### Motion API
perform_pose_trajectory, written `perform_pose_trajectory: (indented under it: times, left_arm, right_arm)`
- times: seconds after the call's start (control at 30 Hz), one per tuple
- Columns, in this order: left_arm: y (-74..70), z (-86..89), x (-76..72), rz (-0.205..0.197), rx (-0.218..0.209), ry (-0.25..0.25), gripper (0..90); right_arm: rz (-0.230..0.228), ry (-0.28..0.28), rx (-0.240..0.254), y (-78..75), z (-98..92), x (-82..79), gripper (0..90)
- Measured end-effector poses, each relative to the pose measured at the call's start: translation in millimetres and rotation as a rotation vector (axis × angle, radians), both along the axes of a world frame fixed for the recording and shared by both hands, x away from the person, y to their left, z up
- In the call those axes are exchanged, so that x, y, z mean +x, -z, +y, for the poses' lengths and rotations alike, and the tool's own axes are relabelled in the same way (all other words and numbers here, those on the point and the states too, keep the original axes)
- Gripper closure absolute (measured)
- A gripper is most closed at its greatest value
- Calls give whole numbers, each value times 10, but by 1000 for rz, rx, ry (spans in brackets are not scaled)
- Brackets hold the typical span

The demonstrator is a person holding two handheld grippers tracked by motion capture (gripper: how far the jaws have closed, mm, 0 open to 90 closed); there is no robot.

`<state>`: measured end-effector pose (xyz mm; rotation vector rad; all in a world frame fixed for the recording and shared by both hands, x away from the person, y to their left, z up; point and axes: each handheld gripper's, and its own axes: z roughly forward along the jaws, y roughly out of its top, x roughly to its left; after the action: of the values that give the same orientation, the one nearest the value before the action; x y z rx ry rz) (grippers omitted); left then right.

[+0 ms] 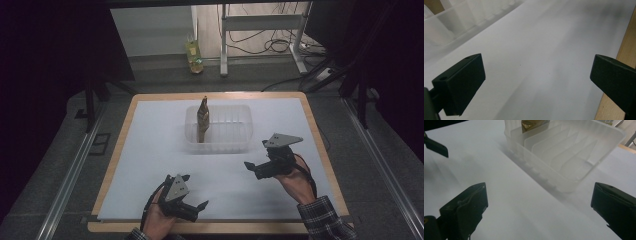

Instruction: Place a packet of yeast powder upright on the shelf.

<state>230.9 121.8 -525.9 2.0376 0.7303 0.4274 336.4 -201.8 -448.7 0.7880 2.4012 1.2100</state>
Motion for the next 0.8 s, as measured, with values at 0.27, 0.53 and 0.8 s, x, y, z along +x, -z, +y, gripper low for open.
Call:
perform_pose_trajectory:
  times: [0.27, 0.53, 0.8]
  left_arm:
    - [0, 7, 5, 2, 2, -3, 0]
    - [-1, 18, 9, 2, 4, -7, 0]
    - [2, 18, 10, 4, 8, -9, 0]
  right_arm:
    - [13, 9, -6, 120, -169, -132, 10]
    - [24, 7, -9, 199, -291, -289, 10]
    - [45, 8, -49, 309, -388, -448, 10]
